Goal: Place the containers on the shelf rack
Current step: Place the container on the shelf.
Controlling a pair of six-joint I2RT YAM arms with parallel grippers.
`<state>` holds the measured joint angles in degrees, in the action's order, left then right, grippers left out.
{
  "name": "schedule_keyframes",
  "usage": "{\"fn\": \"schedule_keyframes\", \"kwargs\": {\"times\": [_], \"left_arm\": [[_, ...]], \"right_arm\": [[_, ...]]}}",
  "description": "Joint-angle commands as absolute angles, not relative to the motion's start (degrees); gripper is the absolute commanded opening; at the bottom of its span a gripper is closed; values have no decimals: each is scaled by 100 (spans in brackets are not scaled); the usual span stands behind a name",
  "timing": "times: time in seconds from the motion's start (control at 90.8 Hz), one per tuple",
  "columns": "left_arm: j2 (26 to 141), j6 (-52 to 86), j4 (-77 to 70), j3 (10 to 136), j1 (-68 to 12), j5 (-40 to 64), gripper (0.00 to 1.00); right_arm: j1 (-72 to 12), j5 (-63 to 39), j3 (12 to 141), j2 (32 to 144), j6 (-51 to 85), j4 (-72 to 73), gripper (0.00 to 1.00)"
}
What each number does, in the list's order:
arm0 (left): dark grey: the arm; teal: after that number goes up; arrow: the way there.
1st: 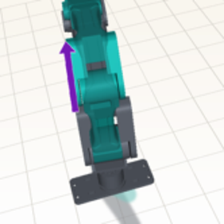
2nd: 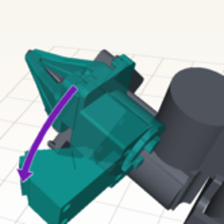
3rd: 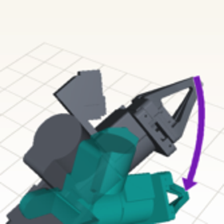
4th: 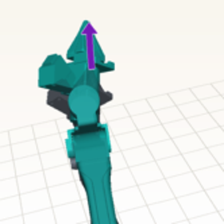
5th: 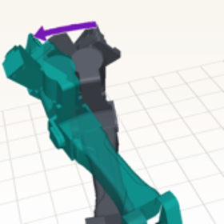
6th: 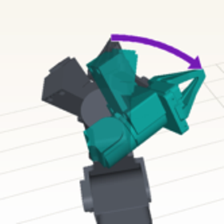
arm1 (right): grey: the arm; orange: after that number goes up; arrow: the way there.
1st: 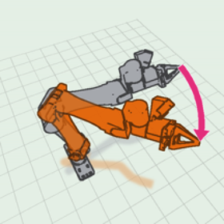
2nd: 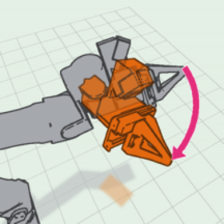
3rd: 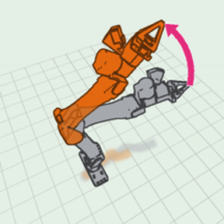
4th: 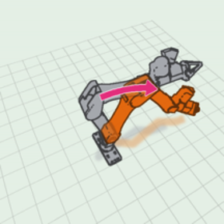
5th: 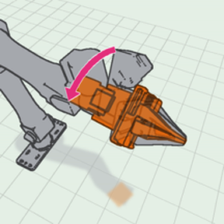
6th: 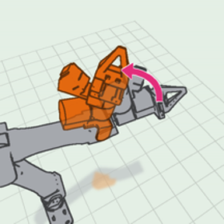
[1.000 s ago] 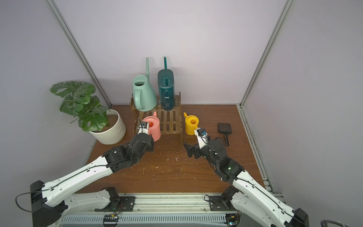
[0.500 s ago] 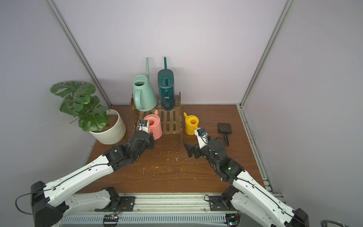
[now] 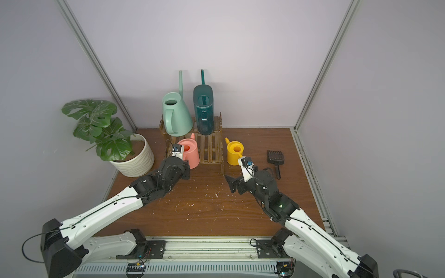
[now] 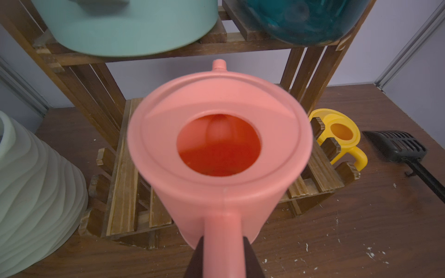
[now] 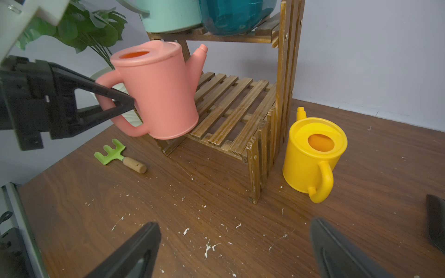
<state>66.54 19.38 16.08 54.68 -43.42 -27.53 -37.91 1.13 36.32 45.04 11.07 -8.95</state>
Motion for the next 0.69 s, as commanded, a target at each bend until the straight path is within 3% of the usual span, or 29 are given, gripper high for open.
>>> {"fn": "schedule_keyframes", "kwargs": {"times": [0.0,0.682], "left_arm": [[6727,1806,1354,5494,-4219,-2633,10],[7081,1713,1091,5349,-4156,-2946,15]], "right_arm": [[-3815,191,3727,4484,1031,-828,99],[-3818,237,3683,4455,1037,-831,99]]}}
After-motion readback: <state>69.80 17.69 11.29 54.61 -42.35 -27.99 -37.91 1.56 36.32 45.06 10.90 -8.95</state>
